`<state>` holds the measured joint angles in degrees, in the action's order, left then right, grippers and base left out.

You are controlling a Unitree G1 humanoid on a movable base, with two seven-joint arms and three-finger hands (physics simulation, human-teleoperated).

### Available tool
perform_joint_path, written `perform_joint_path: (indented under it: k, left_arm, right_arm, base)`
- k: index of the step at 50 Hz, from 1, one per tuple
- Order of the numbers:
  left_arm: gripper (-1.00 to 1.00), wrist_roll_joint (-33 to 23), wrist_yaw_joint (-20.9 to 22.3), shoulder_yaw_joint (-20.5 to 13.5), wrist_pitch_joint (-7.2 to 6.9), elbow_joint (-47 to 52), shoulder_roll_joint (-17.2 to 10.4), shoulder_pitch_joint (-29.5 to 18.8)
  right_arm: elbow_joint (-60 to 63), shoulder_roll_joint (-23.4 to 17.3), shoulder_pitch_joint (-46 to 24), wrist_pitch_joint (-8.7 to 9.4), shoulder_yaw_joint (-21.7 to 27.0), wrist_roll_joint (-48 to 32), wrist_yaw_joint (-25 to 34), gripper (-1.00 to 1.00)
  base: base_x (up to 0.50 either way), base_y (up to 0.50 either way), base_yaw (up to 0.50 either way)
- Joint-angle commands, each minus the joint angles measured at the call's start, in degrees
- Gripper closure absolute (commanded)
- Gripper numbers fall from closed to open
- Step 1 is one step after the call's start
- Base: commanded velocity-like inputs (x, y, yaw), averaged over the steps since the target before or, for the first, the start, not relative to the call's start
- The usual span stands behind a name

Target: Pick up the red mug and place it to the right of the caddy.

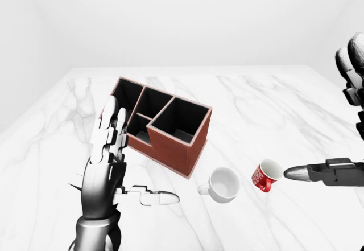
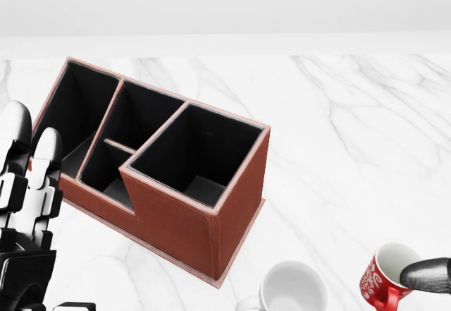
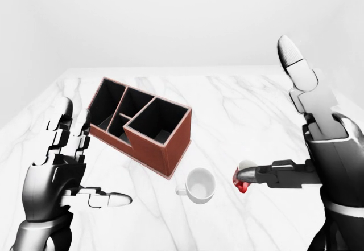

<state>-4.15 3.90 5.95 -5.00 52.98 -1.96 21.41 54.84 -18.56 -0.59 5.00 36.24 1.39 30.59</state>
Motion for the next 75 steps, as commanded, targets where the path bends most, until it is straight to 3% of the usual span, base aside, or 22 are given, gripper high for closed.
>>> perform_joint_path:
  k: [1,15,18,30,45,56,63,70,75]
  left_arm:
    - [-1.00,0.3,0.4,-0.8,0.00,0.0,0.3,-0.1]
    - [-1.00,-0.1,0.4,-0.5,0.00,-0.2,0.4,0.0]
    - [-1.00,-0.2,0.3,-0.4,0.00,-0.4,0.3,-0.2]
    - [-1.00,0.2,0.7,-1.2,0.00,-0.1,0.5,-0.1]
    - [-1.00,-0.1,0.7,-1.1,0.00,0.4,0.5,-0.1]
    - [-1.00,-0.1,0.6,-0.9,0.00,0.2,0.5,-0.4]
    - [-1.00,-0.5,0.4,-0.5,0.00,0.0,0.5,-0.3]
    - [-1.00,0.2,0.8,-1.6,0.00,0.0,0.6,-0.4]
    - [-1.00,-0.6,0.4,-0.2,0.00,-0.6,0.6,-0.3]
  right_arm:
    - [-3.8,-4.6,-4.2,0.00,0.9,-14.0,9.4,-0.95]
    - [-6.5,-8.6,-6.3,0.00,2.6,-22.8,9.4,-0.95]
    - [-5.8,-11.1,-7.6,0.00,4.1,-23.2,9.4,-0.95]
    - [-5.7,-12.0,-7.1,0.00,3.3,-28.8,9.4,-0.95]
    - [-3.5,-8.9,-4.8,0.00,4.5,-30.8,9.4,-0.96]
    - [-4.2,-4.0,-1.4,0.00,3.2,-31.8,9.4,-0.96]
    - [-4.3,1.6,2.8,0.00,1.6,-32.3,9.4,-0.96]
    - [-7.4,4.6,5.6,0.00,1.4,-32.5,9.4,-0.96]
    - [-10.6,5.9,7.4,0.00,1.8,-32.8,9.4,-0.96]
  base:
    - [0.00,0.00,0.00]
    - [0.00,0.00,0.00]
    - [0.00,0.00,0.00]
    - [0.00,0.00,0.00]
    - [0.00,0.00,0.00]
    - [0.00,0.00,0.00]
    - [0.00,0.00,0.00]
    - [0.00,0.00,0.00]
    - [0.00,0.00,0.00]
